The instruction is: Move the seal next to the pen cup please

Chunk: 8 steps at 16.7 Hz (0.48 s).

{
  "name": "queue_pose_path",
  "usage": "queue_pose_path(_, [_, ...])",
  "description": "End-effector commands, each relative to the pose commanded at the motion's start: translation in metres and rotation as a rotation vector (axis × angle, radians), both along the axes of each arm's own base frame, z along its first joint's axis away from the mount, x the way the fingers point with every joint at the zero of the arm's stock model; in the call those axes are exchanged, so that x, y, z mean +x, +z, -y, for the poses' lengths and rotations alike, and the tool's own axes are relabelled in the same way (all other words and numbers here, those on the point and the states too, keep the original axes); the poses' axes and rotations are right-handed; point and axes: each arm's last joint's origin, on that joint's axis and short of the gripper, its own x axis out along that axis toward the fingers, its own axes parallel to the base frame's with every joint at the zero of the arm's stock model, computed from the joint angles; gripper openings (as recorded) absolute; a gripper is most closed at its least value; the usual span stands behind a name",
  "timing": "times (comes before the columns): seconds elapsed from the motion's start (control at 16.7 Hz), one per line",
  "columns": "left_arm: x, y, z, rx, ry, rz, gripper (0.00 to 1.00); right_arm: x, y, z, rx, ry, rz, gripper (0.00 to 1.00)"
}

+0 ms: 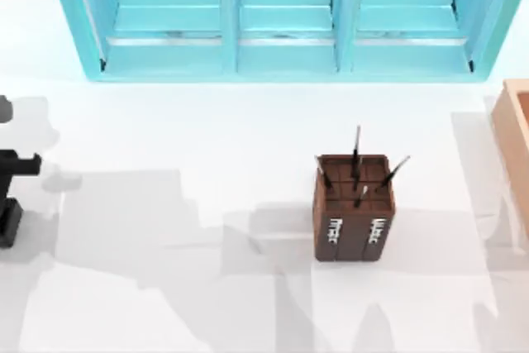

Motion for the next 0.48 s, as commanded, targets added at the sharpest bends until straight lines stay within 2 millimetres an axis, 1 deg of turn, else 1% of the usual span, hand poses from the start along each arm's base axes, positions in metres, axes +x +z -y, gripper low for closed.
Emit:
queue_pose_path(0.18, [0.0, 0.0, 0.0, 0.0, 0.0, 0.0, 0.02, 0.0, 0.0, 0.0, 0.0, 0.0, 0.0, 1.0])
queue_pose_path(0.24, [0.0, 0.0, 0.0, 0.0, 0.0, 0.0, 0.0, 0.0, 0.0, 0.0, 0.0, 0.0, 0.0, 1.0])
queue_pose_path(0.48, [0.0, 0.0, 0.0, 0.0, 0.0, 0.0, 0.0, 0.0, 0.0, 0.0, 0.0, 0.0, 0.0, 1.0])
